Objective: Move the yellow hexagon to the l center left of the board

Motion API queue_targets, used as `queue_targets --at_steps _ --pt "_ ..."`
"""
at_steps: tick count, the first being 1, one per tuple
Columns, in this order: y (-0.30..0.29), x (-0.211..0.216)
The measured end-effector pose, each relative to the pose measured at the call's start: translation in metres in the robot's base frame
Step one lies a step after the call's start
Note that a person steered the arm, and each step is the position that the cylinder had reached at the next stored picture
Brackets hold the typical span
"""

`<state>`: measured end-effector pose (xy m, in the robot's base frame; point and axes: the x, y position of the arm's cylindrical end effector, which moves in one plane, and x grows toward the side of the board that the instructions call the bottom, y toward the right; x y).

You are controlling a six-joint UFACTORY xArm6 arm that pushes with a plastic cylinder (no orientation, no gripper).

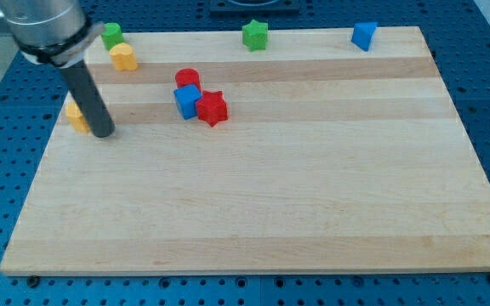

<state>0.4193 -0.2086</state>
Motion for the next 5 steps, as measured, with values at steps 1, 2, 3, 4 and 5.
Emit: queue_targets --at_steps 1,2,3,4,5 --pt "0.015 -0.023" --pt "0.011 -0.047" --pt "0.002 -0.067" --pt "-0.003 -0.071" --pt "-0.006 -0.071"
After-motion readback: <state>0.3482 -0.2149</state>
